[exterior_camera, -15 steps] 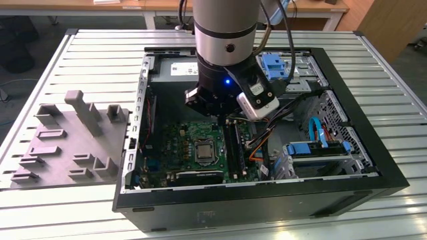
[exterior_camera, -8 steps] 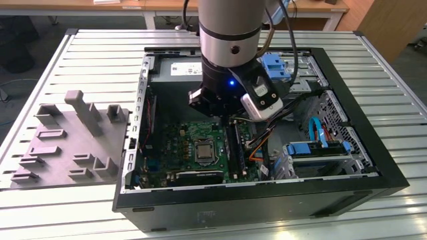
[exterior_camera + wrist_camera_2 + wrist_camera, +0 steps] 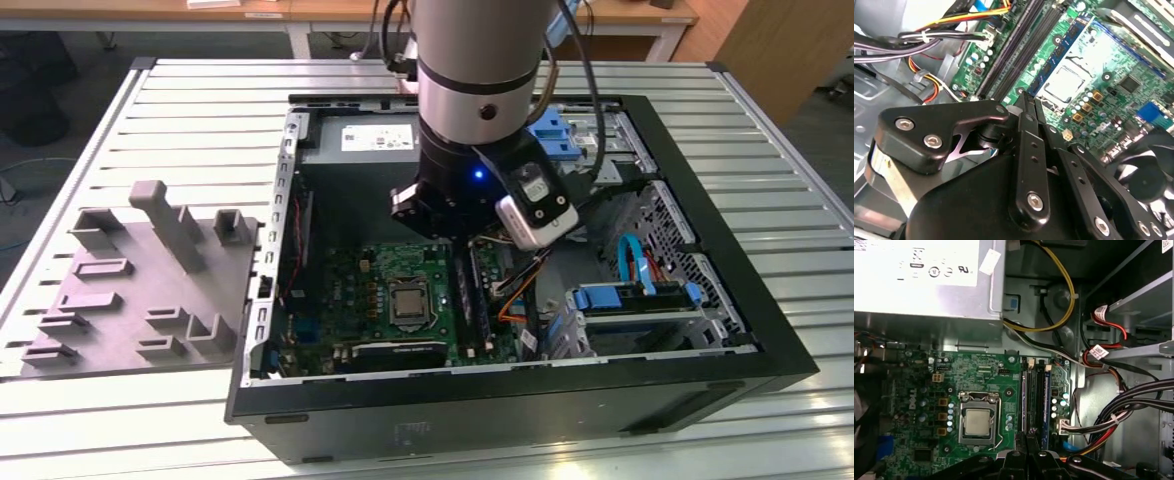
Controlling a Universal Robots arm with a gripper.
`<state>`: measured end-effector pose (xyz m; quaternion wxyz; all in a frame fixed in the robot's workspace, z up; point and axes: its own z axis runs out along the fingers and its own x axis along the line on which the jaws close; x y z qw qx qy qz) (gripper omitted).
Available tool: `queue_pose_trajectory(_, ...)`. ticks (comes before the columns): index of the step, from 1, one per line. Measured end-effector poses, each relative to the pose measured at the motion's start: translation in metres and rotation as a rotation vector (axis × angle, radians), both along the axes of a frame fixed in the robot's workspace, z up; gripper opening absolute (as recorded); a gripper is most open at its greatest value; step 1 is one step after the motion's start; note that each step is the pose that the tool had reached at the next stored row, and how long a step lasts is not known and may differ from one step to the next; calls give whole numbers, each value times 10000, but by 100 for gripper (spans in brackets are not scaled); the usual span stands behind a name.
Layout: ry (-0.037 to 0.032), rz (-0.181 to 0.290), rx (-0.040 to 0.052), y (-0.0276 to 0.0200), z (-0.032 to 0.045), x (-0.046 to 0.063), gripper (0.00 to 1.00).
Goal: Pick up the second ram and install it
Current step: 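Insert the second ram into the second slot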
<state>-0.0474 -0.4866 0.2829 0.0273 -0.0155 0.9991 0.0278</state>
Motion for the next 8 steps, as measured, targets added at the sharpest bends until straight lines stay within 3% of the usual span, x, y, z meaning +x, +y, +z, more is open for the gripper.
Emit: queue_pose_trajectory(8,9,-22,-1,-4,-88,110,13)
